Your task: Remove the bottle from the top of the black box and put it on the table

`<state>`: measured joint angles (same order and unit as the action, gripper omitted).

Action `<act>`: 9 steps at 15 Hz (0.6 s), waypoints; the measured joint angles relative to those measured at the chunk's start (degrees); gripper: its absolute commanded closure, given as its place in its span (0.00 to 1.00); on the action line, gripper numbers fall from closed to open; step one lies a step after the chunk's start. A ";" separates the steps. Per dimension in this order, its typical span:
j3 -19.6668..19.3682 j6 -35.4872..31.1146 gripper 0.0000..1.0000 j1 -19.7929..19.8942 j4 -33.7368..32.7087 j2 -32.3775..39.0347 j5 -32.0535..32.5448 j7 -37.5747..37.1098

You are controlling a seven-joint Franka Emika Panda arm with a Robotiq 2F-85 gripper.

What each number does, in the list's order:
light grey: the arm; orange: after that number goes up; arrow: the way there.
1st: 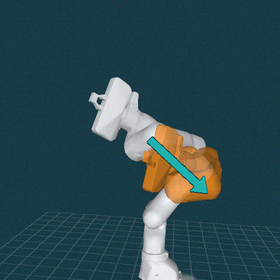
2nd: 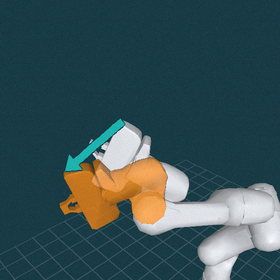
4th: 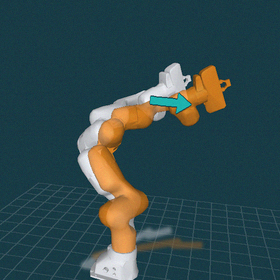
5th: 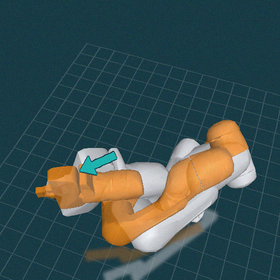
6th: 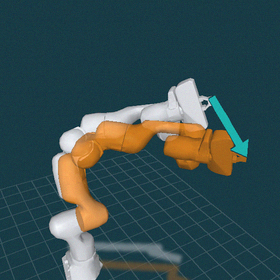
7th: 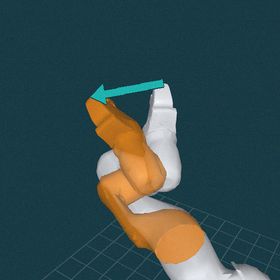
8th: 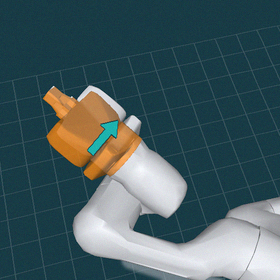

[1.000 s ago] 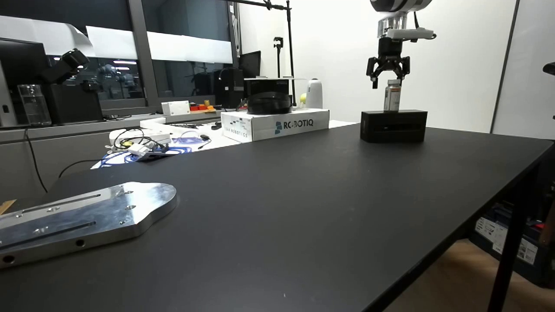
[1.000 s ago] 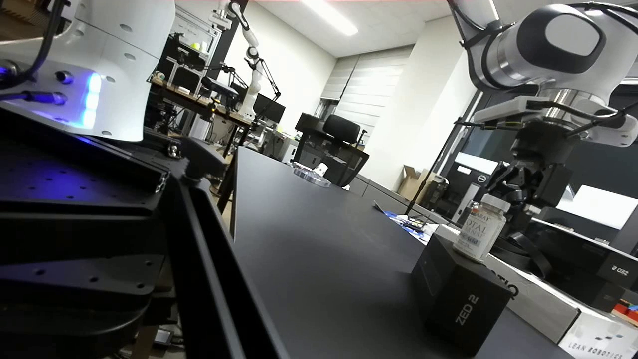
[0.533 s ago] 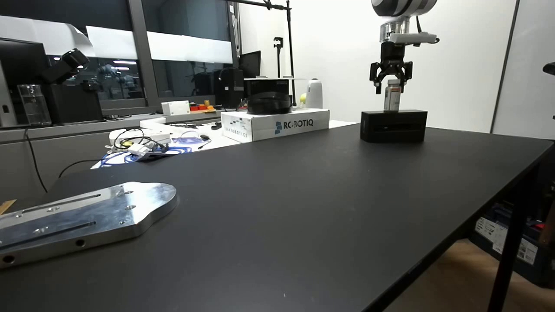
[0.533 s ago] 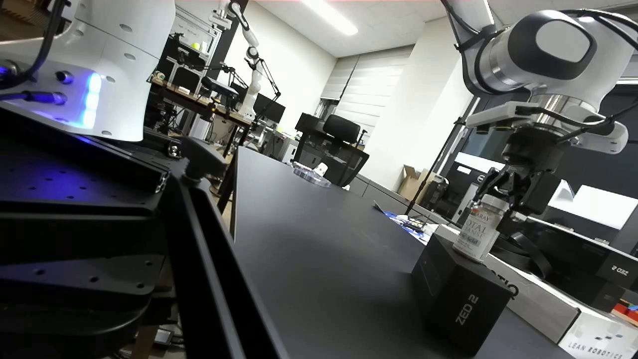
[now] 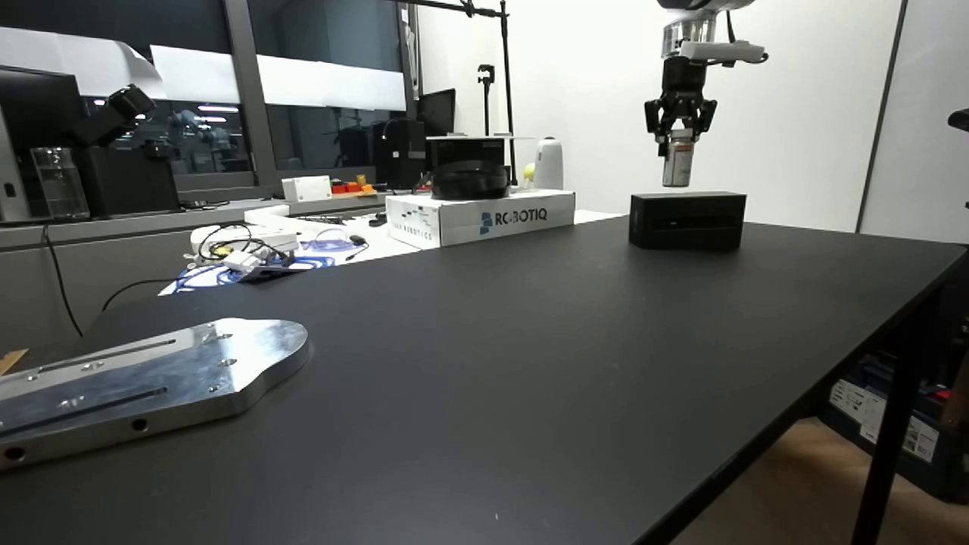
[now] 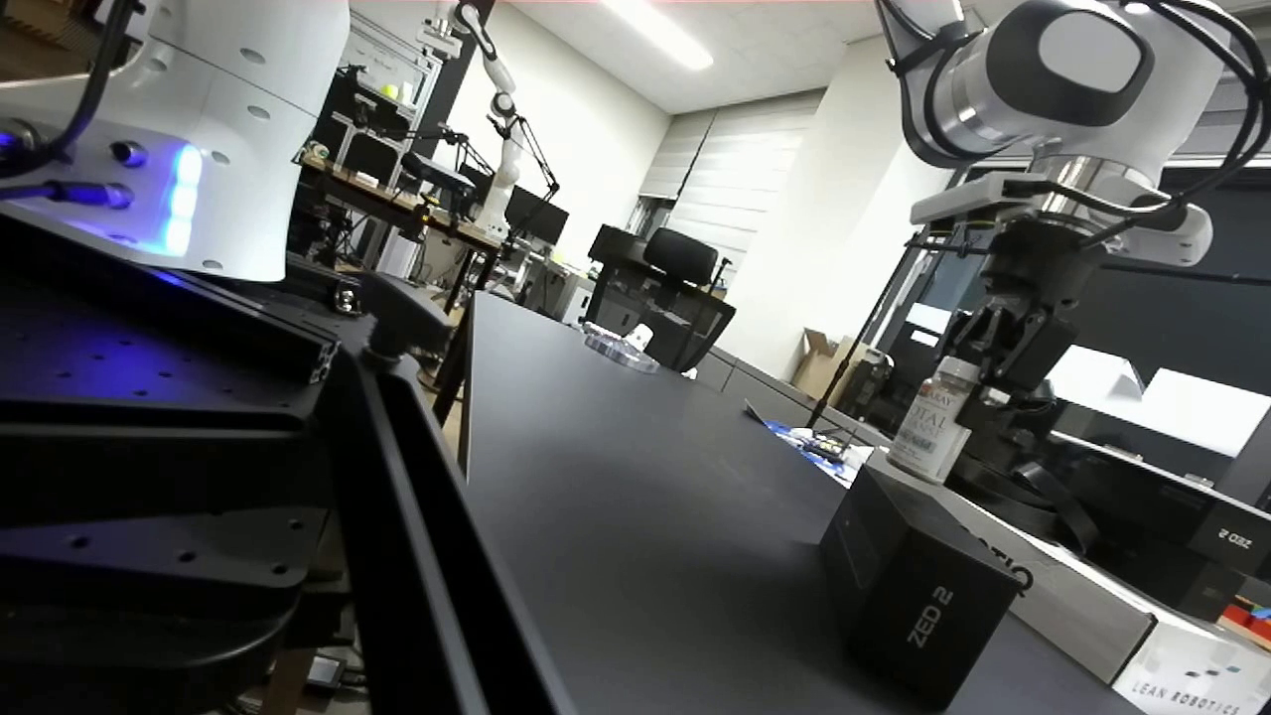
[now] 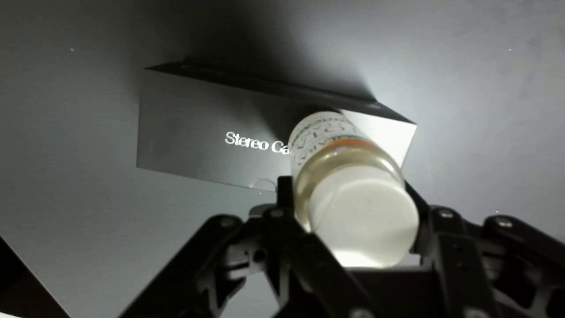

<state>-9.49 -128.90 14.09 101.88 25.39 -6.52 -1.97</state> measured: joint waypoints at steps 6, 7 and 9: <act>-0.37 -0.37 0.69 -1.98 3.69 -6.86 1.64 0.00; -0.76 -0.37 0.69 -1.71 3.66 -7.55 1.68 0.02; -1.63 -0.32 0.69 -0.62 3.22 -8.58 1.65 0.23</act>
<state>-11.12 -129.22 13.46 105.10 16.81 -4.87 -1.74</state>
